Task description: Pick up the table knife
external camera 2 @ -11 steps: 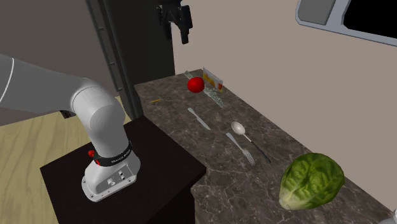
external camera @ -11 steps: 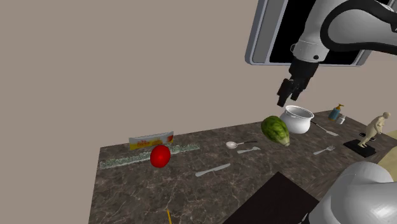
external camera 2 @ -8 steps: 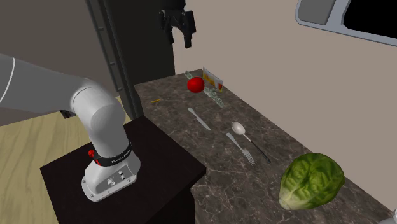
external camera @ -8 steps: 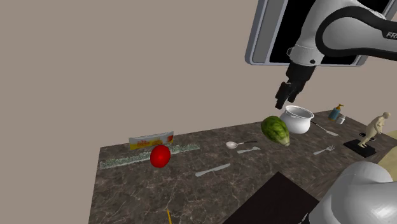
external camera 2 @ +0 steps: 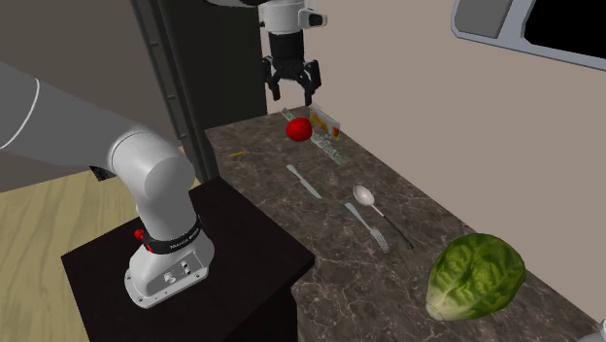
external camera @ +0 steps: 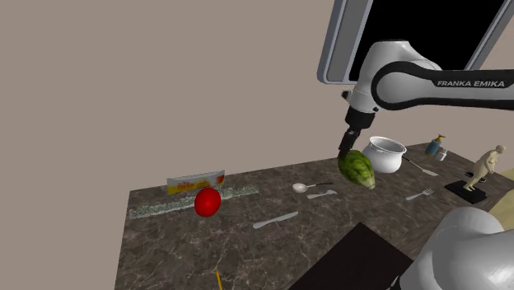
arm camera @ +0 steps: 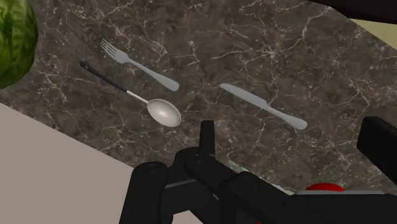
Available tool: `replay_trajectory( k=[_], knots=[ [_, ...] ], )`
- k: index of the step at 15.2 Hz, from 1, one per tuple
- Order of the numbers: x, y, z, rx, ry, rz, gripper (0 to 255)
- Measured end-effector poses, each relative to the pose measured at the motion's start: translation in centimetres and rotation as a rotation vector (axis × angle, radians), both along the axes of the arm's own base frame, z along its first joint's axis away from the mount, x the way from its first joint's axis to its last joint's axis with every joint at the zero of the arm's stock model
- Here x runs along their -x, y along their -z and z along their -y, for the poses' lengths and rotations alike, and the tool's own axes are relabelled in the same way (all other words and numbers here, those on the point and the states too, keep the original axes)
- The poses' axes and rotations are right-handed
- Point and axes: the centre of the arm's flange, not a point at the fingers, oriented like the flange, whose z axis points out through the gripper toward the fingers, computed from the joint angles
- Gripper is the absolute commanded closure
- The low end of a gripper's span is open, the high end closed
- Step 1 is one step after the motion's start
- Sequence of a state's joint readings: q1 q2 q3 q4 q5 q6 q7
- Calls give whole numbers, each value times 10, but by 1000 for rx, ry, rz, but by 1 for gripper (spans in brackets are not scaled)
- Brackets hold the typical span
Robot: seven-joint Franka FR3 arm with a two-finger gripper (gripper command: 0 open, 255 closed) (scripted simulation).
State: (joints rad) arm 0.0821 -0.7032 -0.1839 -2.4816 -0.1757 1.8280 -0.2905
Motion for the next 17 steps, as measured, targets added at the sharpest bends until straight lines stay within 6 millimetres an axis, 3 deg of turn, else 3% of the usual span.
replay_trajectory(
  k=[6, 17],
  knots=[
    [-37, 72, 2, -10, -217, -17, 0],
    [-93, 198, -26, -30, -617, -46, 0]
  ],
)
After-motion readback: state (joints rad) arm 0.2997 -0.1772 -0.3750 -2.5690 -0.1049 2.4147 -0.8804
